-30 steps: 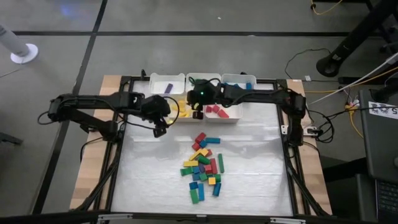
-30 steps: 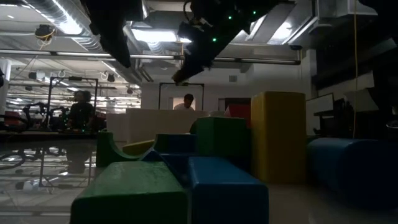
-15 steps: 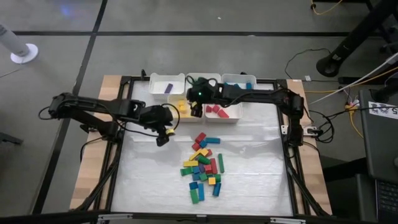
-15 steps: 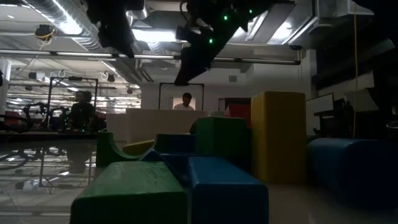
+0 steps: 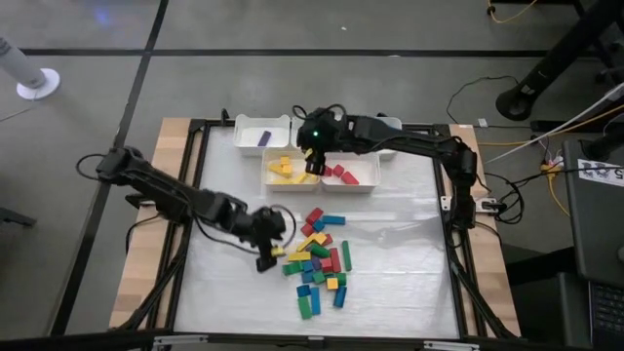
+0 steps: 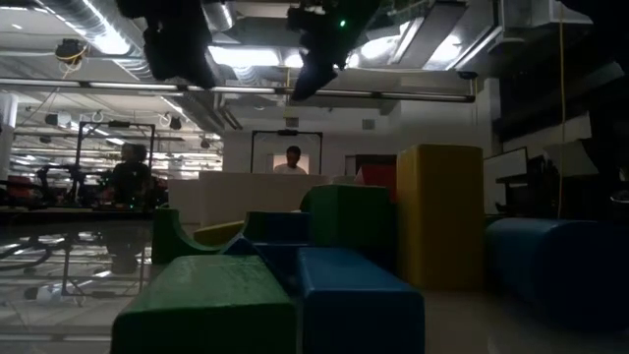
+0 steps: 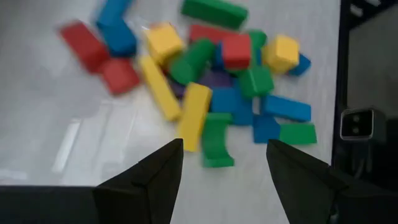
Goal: Sort blocks
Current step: Put the green block into the top center bin
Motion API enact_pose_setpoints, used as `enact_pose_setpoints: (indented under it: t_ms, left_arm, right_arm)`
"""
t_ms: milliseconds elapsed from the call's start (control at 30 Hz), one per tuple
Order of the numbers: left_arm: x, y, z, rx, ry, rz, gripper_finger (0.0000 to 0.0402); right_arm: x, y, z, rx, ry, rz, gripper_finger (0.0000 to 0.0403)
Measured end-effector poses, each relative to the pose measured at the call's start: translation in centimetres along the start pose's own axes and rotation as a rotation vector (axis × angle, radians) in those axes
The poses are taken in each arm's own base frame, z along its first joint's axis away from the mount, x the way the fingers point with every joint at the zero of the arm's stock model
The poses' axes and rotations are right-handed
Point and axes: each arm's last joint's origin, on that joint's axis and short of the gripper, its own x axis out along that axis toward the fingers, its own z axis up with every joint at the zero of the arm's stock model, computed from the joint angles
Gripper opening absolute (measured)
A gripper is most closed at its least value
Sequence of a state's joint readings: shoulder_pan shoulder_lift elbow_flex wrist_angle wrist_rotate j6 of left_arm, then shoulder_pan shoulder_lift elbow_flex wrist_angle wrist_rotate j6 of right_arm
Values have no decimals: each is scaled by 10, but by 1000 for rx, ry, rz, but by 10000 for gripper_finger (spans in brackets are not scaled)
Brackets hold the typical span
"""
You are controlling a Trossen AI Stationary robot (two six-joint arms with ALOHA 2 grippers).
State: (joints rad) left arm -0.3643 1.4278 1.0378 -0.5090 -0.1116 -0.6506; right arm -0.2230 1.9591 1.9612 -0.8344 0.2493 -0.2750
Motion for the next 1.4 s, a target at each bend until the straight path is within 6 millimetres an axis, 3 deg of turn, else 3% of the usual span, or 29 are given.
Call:
enact_pose_setpoints:
  t_ms: [267,600,1233,1400]
  left_arm:
    - [49,-28,-31,2,106,4,219]
    - [79,-31,-50,-14,171,82,219]
    - [113,-27,-60,28,146,156,219]
    - [114,-26,-61,80,147,167,178]
  right_arm:
    - [-49,-22,11,-58,99,-187,239]
    - [-93,-36,10,-78,173,-235,238]
    - [-98,-34,1,-61,244,-216,238]
    - [-98,-33,-1,-45,265,-207,238]
